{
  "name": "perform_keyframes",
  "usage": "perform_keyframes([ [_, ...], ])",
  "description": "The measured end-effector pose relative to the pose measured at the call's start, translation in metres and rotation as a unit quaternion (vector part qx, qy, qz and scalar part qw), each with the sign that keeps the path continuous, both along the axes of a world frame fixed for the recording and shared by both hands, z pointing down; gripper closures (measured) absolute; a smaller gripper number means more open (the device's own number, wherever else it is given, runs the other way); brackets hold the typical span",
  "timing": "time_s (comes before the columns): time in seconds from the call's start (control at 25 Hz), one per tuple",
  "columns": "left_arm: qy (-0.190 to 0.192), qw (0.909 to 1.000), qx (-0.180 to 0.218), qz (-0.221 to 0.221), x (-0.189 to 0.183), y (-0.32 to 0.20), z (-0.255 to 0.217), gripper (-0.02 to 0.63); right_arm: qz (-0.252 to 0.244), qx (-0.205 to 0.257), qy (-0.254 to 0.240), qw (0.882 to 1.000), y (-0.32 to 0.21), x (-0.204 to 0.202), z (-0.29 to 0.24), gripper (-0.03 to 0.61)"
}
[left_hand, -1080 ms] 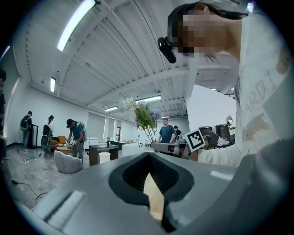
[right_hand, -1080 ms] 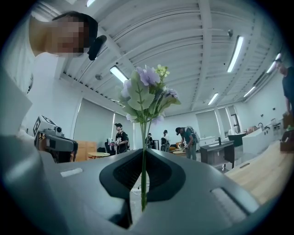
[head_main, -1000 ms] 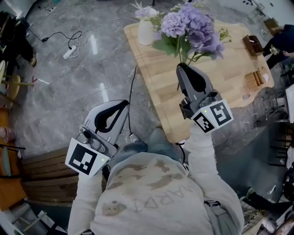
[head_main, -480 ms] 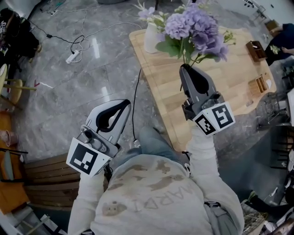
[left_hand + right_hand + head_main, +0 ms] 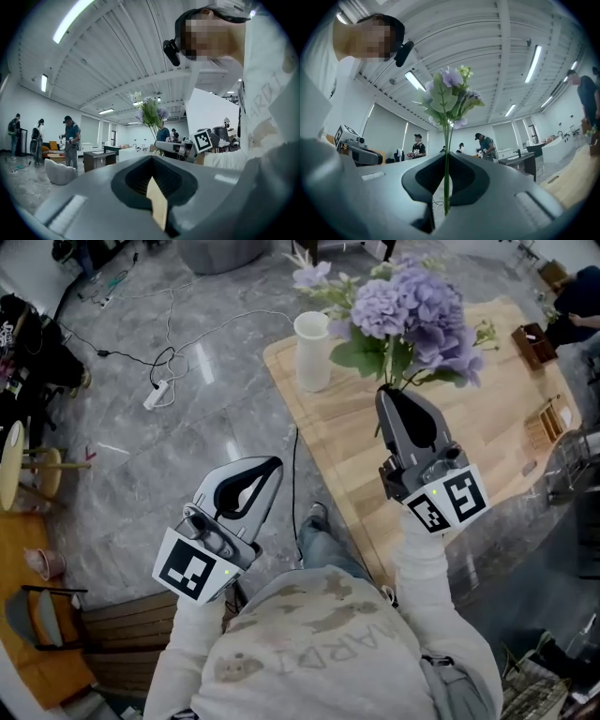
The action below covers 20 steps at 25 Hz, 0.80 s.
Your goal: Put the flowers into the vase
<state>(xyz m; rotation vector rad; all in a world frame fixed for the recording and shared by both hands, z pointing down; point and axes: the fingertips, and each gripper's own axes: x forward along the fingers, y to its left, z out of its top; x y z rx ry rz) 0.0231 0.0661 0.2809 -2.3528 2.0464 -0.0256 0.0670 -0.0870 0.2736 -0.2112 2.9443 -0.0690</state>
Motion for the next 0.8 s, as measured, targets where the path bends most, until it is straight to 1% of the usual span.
perform_keyframes([
  [0.08,-0.001,0.9999,-0.007,0.014,-0.008,-0.017,-0.005,0.614,0.005,-0.009,-0.006,1.0,-0.013,-0.009,-0.005,0.541],
  [0.2,-0.002,0.9996,-0.013,0.023,-0.015,-0.033,-0.008,0.614,0.006,-0.016,-0.008,1.0,-0.023,-0.016,-0.008,0.541],
  [0.44,-0.025,0.9985,-0.015,0.047,-0.036,-0.076,-0.015,0.614,0.015,-0.025,-0.028,0.999,-0.051,-0.034,-0.012,0.541],
  [0.68,-0.038,0.997,-0.009,0.068,-0.035,-0.087,-0.019,0.614,0.016,-0.021,-0.034,0.999,-0.046,-0.039,-0.015,0.541],
  [0.8,-0.035,0.9959,-0.01,0.083,-0.038,-0.091,-0.018,0.614,0.024,-0.024,-0.033,0.999,-0.045,-0.042,-0.015,0.541],
])
